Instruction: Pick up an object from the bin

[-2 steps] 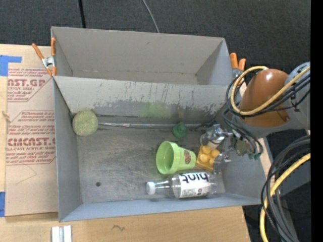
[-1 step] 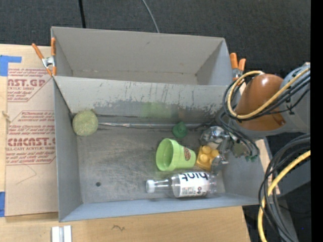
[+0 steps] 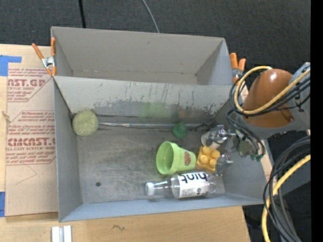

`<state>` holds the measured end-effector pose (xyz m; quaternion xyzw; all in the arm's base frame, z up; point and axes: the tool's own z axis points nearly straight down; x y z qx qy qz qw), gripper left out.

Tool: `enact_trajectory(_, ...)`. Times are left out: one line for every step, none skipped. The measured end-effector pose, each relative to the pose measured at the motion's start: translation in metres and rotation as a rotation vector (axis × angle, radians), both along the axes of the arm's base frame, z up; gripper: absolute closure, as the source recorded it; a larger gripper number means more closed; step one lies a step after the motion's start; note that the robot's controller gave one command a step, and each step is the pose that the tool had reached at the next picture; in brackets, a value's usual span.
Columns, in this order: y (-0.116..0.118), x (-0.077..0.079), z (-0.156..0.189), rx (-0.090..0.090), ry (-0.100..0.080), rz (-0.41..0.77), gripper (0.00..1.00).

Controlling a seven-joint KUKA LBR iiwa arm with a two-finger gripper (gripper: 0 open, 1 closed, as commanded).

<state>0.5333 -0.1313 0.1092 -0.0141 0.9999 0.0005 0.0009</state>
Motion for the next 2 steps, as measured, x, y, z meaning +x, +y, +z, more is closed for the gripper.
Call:
enact_trajectory(0.0012,0.0041,-0.0277,-0.004,-0.015,0.135,0.00)
enact_trajectory(-0.0037,0.0020,-0.0305,-0.001,-0.025,0.017,1.00)
